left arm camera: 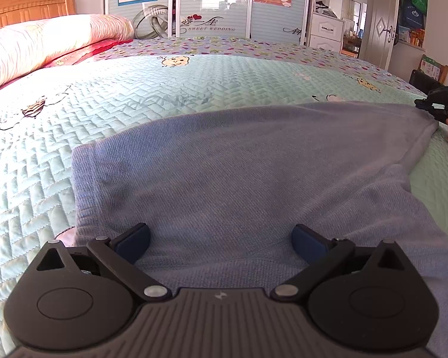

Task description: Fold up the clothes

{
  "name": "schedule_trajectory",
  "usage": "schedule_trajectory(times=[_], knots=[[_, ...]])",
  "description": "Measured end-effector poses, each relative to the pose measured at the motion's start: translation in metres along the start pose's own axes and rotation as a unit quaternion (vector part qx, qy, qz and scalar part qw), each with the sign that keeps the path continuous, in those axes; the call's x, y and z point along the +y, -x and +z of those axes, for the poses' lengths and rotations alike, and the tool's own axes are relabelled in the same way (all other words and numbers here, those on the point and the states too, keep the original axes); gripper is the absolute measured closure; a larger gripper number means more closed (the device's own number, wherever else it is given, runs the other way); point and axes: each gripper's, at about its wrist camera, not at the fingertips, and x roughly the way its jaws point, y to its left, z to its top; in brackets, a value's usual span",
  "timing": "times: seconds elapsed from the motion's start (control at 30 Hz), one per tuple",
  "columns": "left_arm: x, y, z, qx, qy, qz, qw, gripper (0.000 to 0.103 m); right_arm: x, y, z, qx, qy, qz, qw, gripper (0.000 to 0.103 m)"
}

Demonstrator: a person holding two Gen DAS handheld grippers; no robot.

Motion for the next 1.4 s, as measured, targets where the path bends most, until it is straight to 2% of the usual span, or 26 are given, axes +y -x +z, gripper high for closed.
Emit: schedule_trajectory(times=[0.03,0.07,0.1,0.17,0.23,0.33,0.43,0.53,0.57,0.63,0.7,0.73,0.8,0.83,0.9,0.97,1.0,1.03,1.07,1.1,1.13,1.2,1.23,1.27,1.33,1.4], knots=[[-0.002,0.005,0.004,-0.002,0.001,0.003,1.0,0.007,0.005,0.003,-0.006,0.022,0.011,0.025,0.999,0.095],[-0.006,0.012,0.01,-0.007,0.004,0.006,1.0,0.028,0.009,0.007,-0.011,0.048,0.024,0.04,0.998,0.095],[-0.01,0.02,0.018,-0.014,0.014,-0.003,0.9998,0.036,0.014,0.011,-0.015,0.074,0.038,0.052,0.995,0.095],[-0.025,0.032,0.042,-0.023,0.047,-0.044,0.9976,0.033,0.036,0.017,-0.022,0.117,0.096,0.031,0.988,0.095],[-0.051,0.023,0.075,-0.009,0.064,-0.093,0.9936,0.03,0.059,0.019,-0.023,0.153,0.155,0.016,0.976,0.095],[-0.113,-0.017,0.126,0.001,0.027,-0.158,0.987,0.029,0.094,0.008,-0.022,0.212,0.216,0.024,0.953,0.095],[-0.168,-0.082,0.157,0.039,-0.004,-0.189,0.9812,0.028,0.116,-0.009,-0.025,0.25,0.257,0.046,0.932,0.095],[-0.189,-0.139,0.152,0.113,0.045,-0.188,0.9745,0.033,0.106,-0.005,-0.033,0.287,0.265,0.036,0.92,0.095],[-0.192,-0.139,0.147,0.114,0.05,-0.193,0.9731,0.032,0.097,0.0,-0.037,0.302,0.271,0.022,0.914,0.095],[-0.198,-0.117,0.134,0.117,0.016,-0.228,0.9665,0.032,0.079,0.021,-0.039,0.325,0.289,0.019,0.9,0.096],[-0.204,-0.096,0.12,0.131,-0.019,-0.264,0.9555,0.031,0.064,0.049,-0.032,0.338,0.294,0.024,0.894,0.096],[-0.207,-0.085,0.113,0.138,-0.037,-0.281,0.9489,0.032,0.063,0.056,-0.028,0.332,0.298,0.021,0.895,0.094],[-0.201,-0.076,0.117,0.138,-0.008,-0.31,0.9408,0.033,0.063,0.068,-0.02,0.319,0.302,0.018,0.898,0.092],[-0.196,-0.075,0.126,0.123,0.014,-0.314,0.9413,0.033,0.074,0.063,-0.016,0.306,0.287,0.041,0.907,0.092],[-0.186,-0.078,0.15,0.077,0.049,-0.296,0.9509,0.032,0.095,0.052,-0.009,0.283,0.26,0.085,0.92,0.092],[-0.18,-0.098,0.165,0.06,0.079,-0.247,0.9639,0.031,0.122,0.023,-0.023,0.295,0.258,0.113,0.913,0.092],[-0.179,-0.114,0.164,0.084,0.099,-0.241,0.9619,0.032,0.131,0.009,-0.034,0.308,0.262,0.115,0.907,0.092],[-0.179,-0.136,0.155,0.139,0.123,-0.252,0.9497,0.037,0.135,-0.002,-0.046,0.323,0.273,0.098,0.901,0.092],[-0.18,-0.144,0.145,0.165,0.128,-0.258,0.9433,0.041,0.137,-0.011,-0.057,0.337,0.284,0.082,0.894,0.092],[-0.186,-0.132,0.137,0.151,0.097,-0.263,0.9479,0.041,0.131,-0.001,-0.06,0.347,0.296,0.077,0.886,0.092],[-0.193,-0.117,0.129,0.146,0.061,-0.28,0.9471,0.04,0.125,0.01,-0.063,0.357,0.308,0.071,0.879,0.093],[-0.195,-0.099,0.113,0.17,0.046,-0.323,0.9299,0.039,0.113,0.031,-0.07,0.376,0.332,0.06,0.863,0.097],[-0.194,-0.091,0.111,0.167,0.033,-0.326,0.93,0.04,0.107,0.041,-0.072,0.385,0.342,0.054,0.856,0.097],[-0.19,-0.086,0.114,0.152,0.029,-0.32,0.9346,0.041,0.106,0.051,-0.068,0.388,0.344,0.05,0.854,0.097],[-0.18,-0.081,0.13,0.106,0.043,-0.305,0.9453,0.04,0.118,0.061,-0.057,0.364,0.36,0.046,0.858,0.094],[-0.17,-0.087,0.146,0.075,0.078,-0.279,0.9541,0.038,0.138,0.054,-0.048,0.332,0.341,0.067,0.877,0.093]])
